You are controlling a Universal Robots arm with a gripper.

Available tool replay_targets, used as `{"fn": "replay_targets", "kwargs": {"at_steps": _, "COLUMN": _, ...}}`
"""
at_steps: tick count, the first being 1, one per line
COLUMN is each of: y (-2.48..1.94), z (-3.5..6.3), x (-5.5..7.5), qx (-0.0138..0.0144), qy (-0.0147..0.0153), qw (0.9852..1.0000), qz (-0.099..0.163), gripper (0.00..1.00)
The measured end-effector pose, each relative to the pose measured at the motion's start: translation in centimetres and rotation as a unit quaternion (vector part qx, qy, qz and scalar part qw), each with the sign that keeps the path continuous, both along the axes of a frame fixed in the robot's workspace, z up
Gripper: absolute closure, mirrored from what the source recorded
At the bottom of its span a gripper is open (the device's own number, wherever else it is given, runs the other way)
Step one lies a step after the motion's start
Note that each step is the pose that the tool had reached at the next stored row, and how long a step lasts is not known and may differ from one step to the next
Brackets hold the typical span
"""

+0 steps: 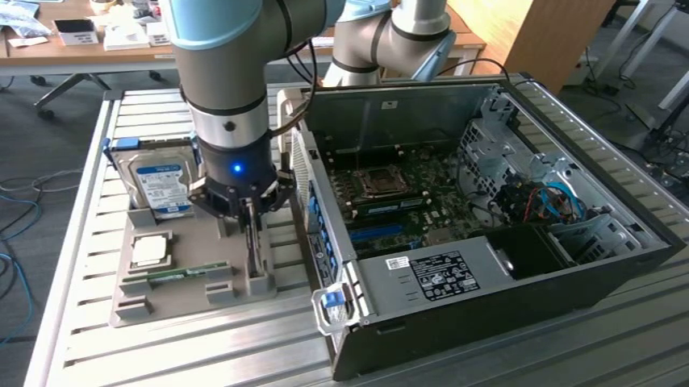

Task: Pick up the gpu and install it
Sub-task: 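Pick up the gpu and move the gpu toward the slot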

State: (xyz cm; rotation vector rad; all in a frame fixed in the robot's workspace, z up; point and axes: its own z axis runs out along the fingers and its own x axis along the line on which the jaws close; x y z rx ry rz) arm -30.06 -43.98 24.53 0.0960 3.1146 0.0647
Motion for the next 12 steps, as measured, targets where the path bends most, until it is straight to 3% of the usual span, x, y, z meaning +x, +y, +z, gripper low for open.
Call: {"fn": "replay_targets", "kwargs": {"at_steps": 12, "y": 0.00, "z": 2.63, "x": 0.0, "qx": 0.0000, "qy": 0.0000, "qw": 1.0000, "qz": 0.000, "gripper": 0.73}}
